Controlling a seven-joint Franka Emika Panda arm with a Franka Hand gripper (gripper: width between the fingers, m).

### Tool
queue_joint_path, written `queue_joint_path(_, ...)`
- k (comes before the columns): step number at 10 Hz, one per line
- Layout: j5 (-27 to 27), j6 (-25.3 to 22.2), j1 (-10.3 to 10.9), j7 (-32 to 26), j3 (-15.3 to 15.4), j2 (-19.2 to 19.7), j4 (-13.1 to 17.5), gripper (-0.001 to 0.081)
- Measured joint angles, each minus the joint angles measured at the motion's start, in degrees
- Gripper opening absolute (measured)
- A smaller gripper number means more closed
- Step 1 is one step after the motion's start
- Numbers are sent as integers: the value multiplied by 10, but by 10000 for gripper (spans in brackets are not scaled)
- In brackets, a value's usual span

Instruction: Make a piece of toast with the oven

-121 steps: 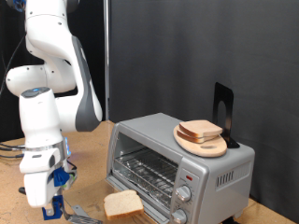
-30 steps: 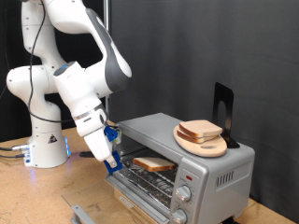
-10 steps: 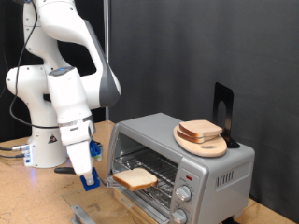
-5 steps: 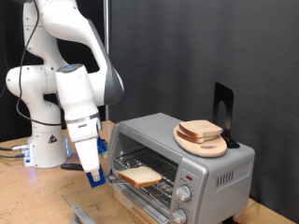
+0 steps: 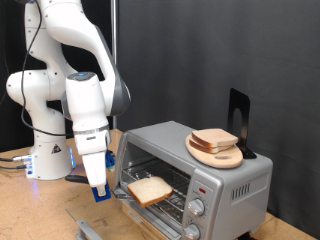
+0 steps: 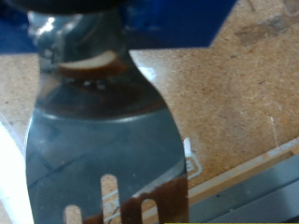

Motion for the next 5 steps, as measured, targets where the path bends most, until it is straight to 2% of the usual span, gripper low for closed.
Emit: queue_joint_path(5, 51, 5, 21, 9, 28, -7, 0, 365)
